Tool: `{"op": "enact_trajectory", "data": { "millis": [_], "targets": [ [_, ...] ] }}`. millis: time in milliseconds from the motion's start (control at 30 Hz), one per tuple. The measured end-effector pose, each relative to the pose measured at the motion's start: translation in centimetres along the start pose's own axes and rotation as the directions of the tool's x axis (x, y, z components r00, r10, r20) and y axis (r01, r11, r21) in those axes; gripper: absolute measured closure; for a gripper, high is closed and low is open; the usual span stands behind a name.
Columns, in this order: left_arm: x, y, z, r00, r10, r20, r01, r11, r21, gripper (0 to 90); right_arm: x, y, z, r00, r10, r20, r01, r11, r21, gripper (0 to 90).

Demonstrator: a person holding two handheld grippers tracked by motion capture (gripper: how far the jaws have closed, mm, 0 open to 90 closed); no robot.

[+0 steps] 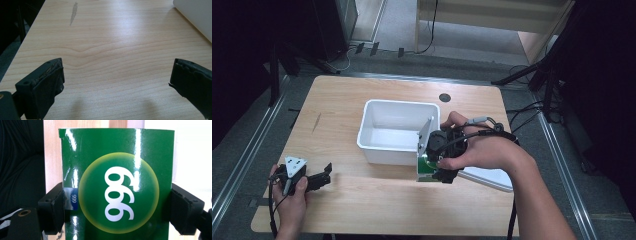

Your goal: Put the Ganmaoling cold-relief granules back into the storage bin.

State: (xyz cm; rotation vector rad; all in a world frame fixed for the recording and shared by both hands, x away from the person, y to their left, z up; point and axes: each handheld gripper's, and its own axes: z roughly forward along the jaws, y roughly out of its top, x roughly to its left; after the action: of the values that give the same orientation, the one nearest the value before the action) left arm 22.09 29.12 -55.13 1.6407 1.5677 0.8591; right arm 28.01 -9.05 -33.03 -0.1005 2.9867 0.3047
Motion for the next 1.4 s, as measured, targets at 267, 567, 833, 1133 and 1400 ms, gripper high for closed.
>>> {"op": "enact_trajectory", "data": {
  "millis": [267,567,833,1133,1400],
  "targets": [
    [0.0,0.0,0.0,1.0,-0.002,0.001,0.002,1.0,0.001,0.0,-1.3,0.7,-0.7,1.0,0.004,0.007,-0.004,1.0,-0.001,15.9],
    [0.0,0.0,0.0,1.0,-0.004,0.003,0.004,1.0,0.001,0.0,-2.5,1.6,-1.4,0.9996,0.018,0.02,-0.018,1.0,0.003,15.9],
    [0.0,0.0,0.0,1.0,-0.004,0.005,0.004,1.0,0.001,0.0,-3.7,2.5,-1.7,0.9995,0.016,0.027,-0.017,1.0,0.003,15.9],
    [0.1,0.0,0.1,0.9999,-0.007,0.008,0.007,1.0,-0.001,0.0,-4.9,3.2,-1.8,0.9988,0.009,0.048,-0.009,1.0,0.005,15.9],
    [0.1,0.0,0.1,0.9999,-0.008,0.007,0.008,1.0,-0.003,0.0,-6.1,3.9,-1.8,0.9981,0.006,0.062,-0.006,1.0,0.002,16.0]
  ]
}}
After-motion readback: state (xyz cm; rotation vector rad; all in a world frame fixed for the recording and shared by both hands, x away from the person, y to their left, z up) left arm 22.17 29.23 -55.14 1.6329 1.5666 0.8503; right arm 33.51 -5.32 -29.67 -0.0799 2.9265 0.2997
